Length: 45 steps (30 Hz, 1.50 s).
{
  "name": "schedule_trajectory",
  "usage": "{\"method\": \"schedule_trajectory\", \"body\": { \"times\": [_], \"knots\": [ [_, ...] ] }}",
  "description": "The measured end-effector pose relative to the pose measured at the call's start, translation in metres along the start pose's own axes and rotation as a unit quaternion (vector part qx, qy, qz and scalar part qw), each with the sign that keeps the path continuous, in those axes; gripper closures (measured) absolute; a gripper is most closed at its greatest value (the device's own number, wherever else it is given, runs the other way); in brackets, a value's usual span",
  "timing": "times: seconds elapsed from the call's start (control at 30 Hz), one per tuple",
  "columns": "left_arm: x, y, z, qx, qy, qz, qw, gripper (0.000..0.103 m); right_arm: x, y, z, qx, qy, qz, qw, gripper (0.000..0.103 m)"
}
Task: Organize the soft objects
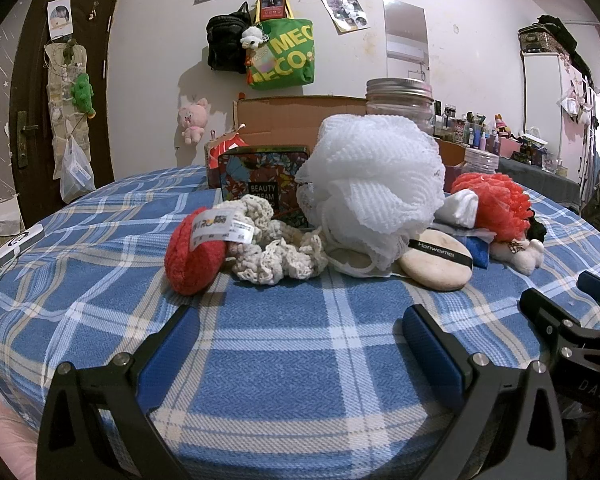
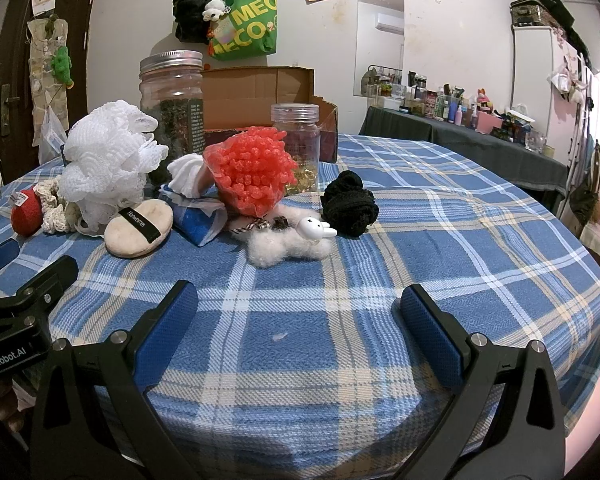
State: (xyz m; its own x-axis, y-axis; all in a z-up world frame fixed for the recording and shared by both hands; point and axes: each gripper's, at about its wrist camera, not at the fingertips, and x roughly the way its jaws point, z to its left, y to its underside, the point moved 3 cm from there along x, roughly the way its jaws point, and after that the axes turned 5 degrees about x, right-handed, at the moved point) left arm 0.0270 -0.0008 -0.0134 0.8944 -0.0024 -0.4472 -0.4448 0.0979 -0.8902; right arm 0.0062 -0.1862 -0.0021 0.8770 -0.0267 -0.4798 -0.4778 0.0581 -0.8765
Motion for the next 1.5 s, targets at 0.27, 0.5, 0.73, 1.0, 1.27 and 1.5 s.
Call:
{"method": "schedule_trajectory", "body": {
  "times": [0.27,0.5,0.73,1.0,1.27,1.5],
  "knots": [
    [0.0001,0.0,0.0001,0.0,0.0,0.0,1.0,0.0,0.0001,0.0002,0.0003,0.0,0.0,0.0,1.0,0.0],
    [0.0001,0.0,0.0002,0.0,0.0,0.001,1.0,0.0,0.0,0.0002,0.0003,0.0,0.0,0.0,1.0,0.0],
    [0.0001,0.0,0.0001,0.0,0.0,0.001,1.0,0.0,-0.0001,0.0002,0.0003,-0.001,0.0,0.0,1.0,0.0],
    [0.0002,0.0,0.0003,0.0,0.0,0.001,1.0,0.0,-0.0003,0.0003,0.0003,0.0,0.0,0.0,1.0,0.0],
    [0.0002,0.0,0.0003,-0.001,0.0,0.001,1.0,0.0,-0.0001,0.0004,0.0002,0.0,0.0,-0.001,1.0,0.0],
    [-0.0003,-0.0003,0.0003,-0.001,0.004,0.003,1.0,0.0,-0.0012,-0.0003,0.0016,-0.001,-0.004,0.007,1.0,0.0]
  ]
}}
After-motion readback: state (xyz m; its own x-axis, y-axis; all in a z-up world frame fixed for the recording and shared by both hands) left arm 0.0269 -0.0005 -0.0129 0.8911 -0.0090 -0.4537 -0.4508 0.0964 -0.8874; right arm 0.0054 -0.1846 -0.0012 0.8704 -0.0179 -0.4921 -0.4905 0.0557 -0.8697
